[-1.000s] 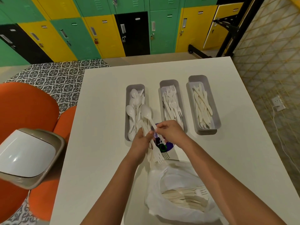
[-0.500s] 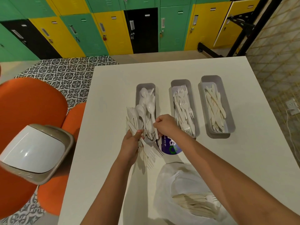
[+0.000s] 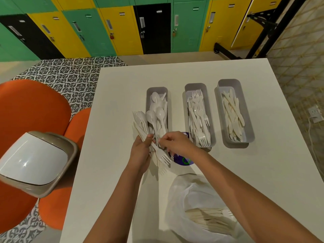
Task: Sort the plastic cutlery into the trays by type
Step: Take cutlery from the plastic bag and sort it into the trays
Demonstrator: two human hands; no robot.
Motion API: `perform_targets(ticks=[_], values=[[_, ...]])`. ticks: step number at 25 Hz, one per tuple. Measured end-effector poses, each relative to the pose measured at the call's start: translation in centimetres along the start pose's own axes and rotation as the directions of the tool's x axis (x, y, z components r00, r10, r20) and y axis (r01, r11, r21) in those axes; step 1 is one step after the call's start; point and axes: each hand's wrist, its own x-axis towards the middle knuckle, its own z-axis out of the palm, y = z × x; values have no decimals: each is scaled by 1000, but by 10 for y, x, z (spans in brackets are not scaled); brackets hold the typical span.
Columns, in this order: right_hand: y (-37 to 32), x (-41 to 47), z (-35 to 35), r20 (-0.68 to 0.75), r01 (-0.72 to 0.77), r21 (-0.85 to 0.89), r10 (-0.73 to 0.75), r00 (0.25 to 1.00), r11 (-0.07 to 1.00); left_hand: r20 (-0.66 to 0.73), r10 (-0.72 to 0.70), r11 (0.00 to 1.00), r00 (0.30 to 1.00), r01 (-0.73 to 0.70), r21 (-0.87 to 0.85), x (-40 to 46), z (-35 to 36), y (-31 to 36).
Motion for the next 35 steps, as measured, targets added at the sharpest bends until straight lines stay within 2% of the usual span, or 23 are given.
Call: perform_targets(ticks=[2,4,6,10,12,14,16,19,23,26,28,31,33,35], values=[[3,-9,-4,156,-18,-53,26,987,998,13,52,999,999,-52,6,4,4,2],[7,-15,-11,188,-25,-26,29,982,999,24,60,996,998,-61,57,7,9,2],[11,-17,-18,124,-33,18,30,992,999,63,34,997,997,-38,71,6,16,2],[15,-23,-38,34,-32,195,26,999,980,169,25,1000,985,-22,-20,1,26,3],[17,-25,-49,-98,-24,330,60,993,944,172,20,1000,985,-18,-13,1,31,0],[22,-21,-61,-278,-31,408,156,948,913,171,0,1000,985,0,-3,2,33,-3],[30,-14,-70,-414,-78,345,226,882,935,174,-18,1000,985,20,-14,1,36,-6],[40,-5,-76,-538,-95,198,189,821,976,177,-43,999,983,44,-2,-1,39,-8],[42,0,-75,-612,-91,-25,57,789,995,169,-70,998,983,67,23,-3,40,-11],[42,2,-73,-659,-100,-66,31,752,993,166,-76,997,983,70,40,-4,39,-12],[40,0,-74,-647,-192,-154,47,761,969,163,-76,996,984,69,51,-4,39,-12],[36,-6,-75,-633,-387,-378,70,771,841,180,-78,996,981,70,55,-6,38,-12],[30,-11,-73,-605,-321,-381,29,795,867,204,-83,996,975,74,53,-9,38,-11],[21,-16,-63,-456,-127,-211,17,890,969,211,-79,995,974,64,79,-11,39,-12]])
